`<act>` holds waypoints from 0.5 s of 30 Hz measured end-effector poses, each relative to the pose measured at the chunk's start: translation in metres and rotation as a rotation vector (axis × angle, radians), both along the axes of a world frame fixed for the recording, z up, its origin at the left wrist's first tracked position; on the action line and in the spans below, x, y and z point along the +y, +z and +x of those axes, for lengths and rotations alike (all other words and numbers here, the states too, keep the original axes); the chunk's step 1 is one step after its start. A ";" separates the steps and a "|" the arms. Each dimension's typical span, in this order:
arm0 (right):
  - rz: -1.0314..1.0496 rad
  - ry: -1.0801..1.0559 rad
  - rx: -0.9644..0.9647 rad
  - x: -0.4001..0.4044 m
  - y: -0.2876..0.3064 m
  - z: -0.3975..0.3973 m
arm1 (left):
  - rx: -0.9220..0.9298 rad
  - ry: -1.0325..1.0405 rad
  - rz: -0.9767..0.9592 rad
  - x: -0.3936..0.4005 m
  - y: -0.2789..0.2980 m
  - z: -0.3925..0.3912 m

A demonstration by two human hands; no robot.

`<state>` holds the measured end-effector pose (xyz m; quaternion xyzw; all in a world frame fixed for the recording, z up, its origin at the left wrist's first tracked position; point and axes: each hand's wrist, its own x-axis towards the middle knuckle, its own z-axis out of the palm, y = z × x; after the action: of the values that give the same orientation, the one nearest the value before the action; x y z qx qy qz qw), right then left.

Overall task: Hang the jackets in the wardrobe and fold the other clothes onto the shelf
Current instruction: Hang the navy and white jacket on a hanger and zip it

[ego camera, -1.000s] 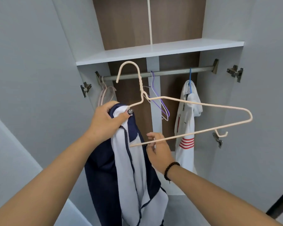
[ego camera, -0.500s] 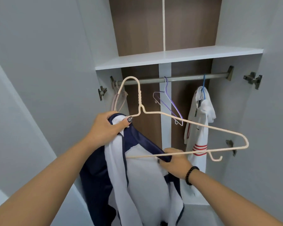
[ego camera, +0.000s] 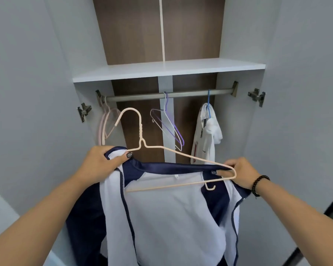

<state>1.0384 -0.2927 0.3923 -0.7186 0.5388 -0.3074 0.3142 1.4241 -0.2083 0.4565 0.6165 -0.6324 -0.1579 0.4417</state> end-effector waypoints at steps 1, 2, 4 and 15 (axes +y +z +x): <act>0.015 -0.010 0.016 -0.002 0.006 -0.005 | -0.008 -0.016 0.007 -0.002 0.000 -0.002; 0.018 -0.025 0.054 -0.004 0.012 -0.010 | -0.014 -0.035 0.015 -0.004 0.000 -0.005; -0.024 -0.033 0.174 -0.008 0.023 -0.020 | -0.022 -0.062 0.026 -0.007 -0.002 -0.011; -0.355 -0.088 0.665 -0.009 0.054 -0.052 | -0.273 0.033 -0.050 -0.022 -0.005 -0.054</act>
<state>0.9859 -0.3022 0.4461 -0.7986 0.5800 -0.1594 -0.0208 1.3706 -0.2307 0.4517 0.6316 -0.6800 -0.0493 0.3691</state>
